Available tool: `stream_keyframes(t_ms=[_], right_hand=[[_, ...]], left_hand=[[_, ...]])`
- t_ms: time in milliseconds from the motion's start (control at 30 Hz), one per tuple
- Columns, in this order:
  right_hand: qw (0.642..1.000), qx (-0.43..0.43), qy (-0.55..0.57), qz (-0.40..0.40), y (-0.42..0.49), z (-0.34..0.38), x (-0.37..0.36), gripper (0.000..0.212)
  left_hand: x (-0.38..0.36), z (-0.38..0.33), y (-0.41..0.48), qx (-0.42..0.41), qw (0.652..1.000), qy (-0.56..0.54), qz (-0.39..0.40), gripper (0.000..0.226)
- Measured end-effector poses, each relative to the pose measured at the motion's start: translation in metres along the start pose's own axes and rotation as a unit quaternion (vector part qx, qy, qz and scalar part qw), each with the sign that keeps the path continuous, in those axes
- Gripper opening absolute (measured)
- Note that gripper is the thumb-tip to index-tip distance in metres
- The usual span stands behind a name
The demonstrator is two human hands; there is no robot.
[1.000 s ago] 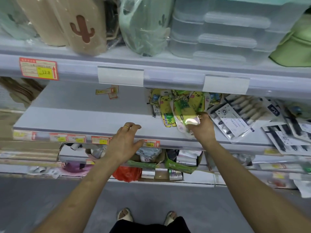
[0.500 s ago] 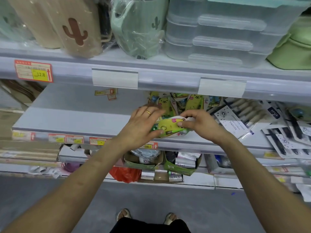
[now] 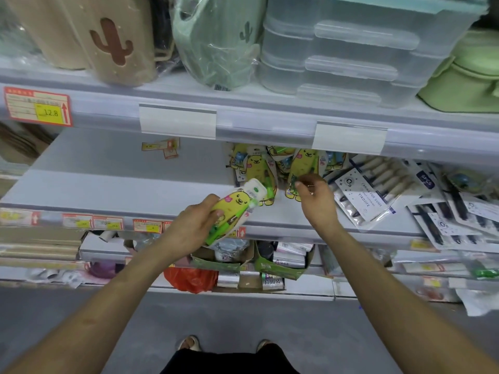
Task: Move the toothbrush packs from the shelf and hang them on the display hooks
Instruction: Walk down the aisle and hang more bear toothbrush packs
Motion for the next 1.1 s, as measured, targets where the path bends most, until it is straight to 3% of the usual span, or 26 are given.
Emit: stream_keyframes(t_ms=[100,267,367,533,667,833,1100], right_hand=[[0.994,-0.041,-0.085,-0.052,0.010,-0.025,0.005,0.036],[0.954,-0.095,-0.281,-0.038,0.037,-0.042,0.003,0.071],[0.947,-0.098,-0.300,-0.058,0.050,-0.038,0.000,0.086],[0.960,-0.134,-0.232,-0.076,0.053,-0.022,-0.004,0.088],[0.986,-0.148,-0.045,-0.070,0.051,-0.042,-0.017,0.083],[0.969,-0.137,0.187,-0.083,0.028,-0.047,-0.017,0.041],[0.952,-0.119,0.275,-0.054,-0.023,-0.025,-0.005,0.021]], left_hand=[[0.000,0.009,-0.011,0.017,0.999,-0.047,-0.019,0.006],[-0.003,0.022,-0.030,0.044,0.993,-0.101,-0.029,0.006],[-0.002,0.022,-0.040,0.051,0.992,-0.107,-0.039,0.007],[0.001,0.030,-0.056,0.085,0.986,-0.132,-0.056,0.009],[0.004,0.028,-0.064,0.099,0.982,-0.140,-0.075,0.011],[0.001,0.029,-0.064,0.110,0.974,-0.180,-0.080,0.013],[-0.005,0.018,-0.038,0.107,0.962,-0.234,-0.090,0.015]])
Point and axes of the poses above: each hand's wrist, its own y-axis towards the middle knuckle, its own x-axis out of the back of the hand, z = x × y, the point moved 8 cm from there along y, towards the middle knuckle, and after that the axes turned 4 degrees about z, right-handed, at the moved point
